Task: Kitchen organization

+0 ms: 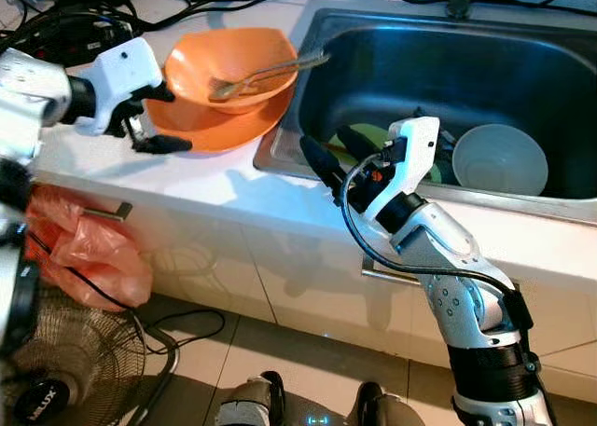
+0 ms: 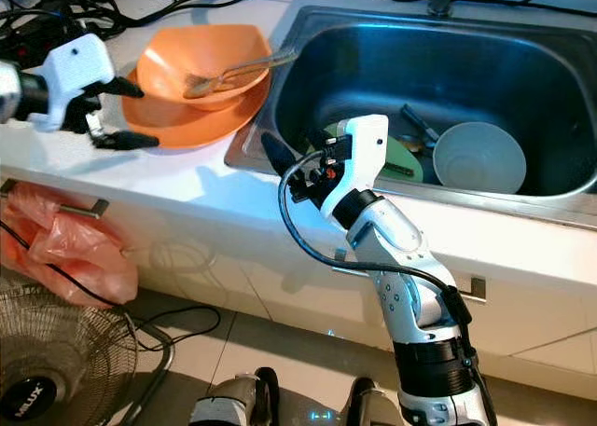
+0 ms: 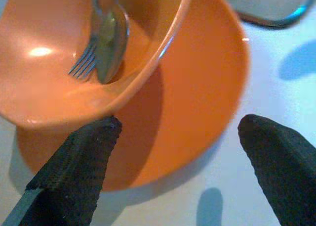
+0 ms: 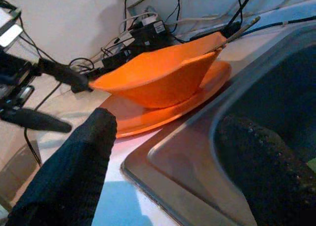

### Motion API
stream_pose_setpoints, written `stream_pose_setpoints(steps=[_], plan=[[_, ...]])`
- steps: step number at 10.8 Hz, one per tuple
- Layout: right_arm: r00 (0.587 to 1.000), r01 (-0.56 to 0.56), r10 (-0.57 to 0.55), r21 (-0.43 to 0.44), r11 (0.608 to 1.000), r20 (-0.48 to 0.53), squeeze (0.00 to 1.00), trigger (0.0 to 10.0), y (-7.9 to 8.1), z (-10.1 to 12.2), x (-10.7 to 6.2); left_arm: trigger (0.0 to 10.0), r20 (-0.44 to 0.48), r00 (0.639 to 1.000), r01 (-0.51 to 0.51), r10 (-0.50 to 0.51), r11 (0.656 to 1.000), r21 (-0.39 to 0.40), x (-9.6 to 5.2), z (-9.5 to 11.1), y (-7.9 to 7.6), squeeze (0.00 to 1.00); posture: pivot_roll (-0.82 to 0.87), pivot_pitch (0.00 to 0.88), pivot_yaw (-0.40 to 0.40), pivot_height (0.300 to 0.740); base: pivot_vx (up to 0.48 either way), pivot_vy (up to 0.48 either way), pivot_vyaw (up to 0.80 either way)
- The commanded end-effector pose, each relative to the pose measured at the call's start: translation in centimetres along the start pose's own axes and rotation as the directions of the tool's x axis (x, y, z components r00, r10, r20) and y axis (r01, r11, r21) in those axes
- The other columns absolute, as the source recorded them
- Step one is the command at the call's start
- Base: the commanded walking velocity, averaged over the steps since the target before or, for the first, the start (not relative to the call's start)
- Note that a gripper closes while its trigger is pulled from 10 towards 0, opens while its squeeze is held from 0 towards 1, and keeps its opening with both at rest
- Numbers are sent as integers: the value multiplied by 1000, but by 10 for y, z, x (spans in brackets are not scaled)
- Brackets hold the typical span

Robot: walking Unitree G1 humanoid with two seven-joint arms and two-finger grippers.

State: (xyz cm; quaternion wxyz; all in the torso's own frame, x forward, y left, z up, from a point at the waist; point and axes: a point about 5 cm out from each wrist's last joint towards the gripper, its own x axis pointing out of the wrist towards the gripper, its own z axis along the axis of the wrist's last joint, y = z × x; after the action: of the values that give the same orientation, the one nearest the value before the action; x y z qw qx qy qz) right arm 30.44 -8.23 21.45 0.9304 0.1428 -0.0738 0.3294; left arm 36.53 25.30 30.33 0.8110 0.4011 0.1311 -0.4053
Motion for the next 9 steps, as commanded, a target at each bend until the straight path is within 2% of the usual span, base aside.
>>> stream_pose_setpoints(steps=[1,2,9], plan=[[1000,-14,14,-1,1000,15,0,10000,2,2,2,10000,15,999,36,-36,999,15,-10,5,-3,0,147,169,103,740,0,0,0],[1000,-15,15,-1,1000,17,0,10000,1,2,3,10000,53,993,105,-106,994,27,-12,12,-15,0,148,164,101,740,0,0,0],[1000,-15,15,-1,1000,17,0,10000,1,2,3,10000,53,993,105,-106,994,27,-12,12,-15,0,148,164,101,740,0,0,0]])
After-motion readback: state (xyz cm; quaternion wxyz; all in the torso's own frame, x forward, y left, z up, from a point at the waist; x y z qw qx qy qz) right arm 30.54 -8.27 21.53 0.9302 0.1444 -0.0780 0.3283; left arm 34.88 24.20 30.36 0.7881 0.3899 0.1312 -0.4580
